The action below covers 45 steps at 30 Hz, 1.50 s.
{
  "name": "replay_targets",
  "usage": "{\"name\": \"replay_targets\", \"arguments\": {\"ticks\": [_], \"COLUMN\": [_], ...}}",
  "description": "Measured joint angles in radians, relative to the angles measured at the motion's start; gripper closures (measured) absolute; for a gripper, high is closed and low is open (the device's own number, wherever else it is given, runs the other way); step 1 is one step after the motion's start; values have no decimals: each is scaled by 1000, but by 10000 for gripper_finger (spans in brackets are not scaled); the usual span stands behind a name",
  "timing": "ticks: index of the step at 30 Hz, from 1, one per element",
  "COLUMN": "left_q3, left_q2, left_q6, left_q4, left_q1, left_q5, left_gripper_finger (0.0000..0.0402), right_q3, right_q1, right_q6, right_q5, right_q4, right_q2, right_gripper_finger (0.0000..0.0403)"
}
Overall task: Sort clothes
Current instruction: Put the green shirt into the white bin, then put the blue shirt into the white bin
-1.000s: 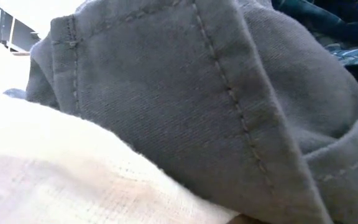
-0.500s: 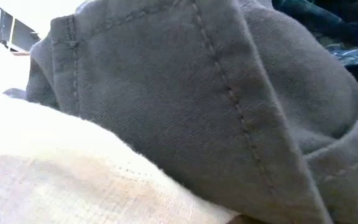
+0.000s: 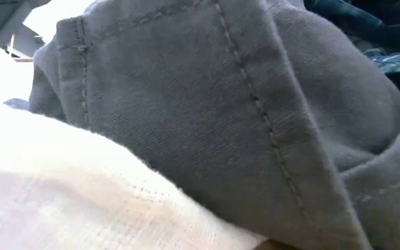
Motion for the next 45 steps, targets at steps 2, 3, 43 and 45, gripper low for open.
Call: {"name": "replay_targets", "arguments": {"ticks": [2,3,43,45], "left_q3": [93,136,249,257], "left_q2": [64,91,183,183], "left_q6": [-63,-90,209,186], "left_q4": [2,2,-1097,-1139], "left_q1": [4,6,13,0], "left_q5": [19,21,331,383], "left_gripper_finger": [401,401,191,172], "right_q3": [0,0,0,0], "right_q1": [0,0,0,0], "right_q6": [0,0,0,0], "right_q5": [0,0,1,1], "right_q4": [0,0,0,0], "right_q2": [0,0,0,0], "right_gripper_finger": [402,402,402,402]}}
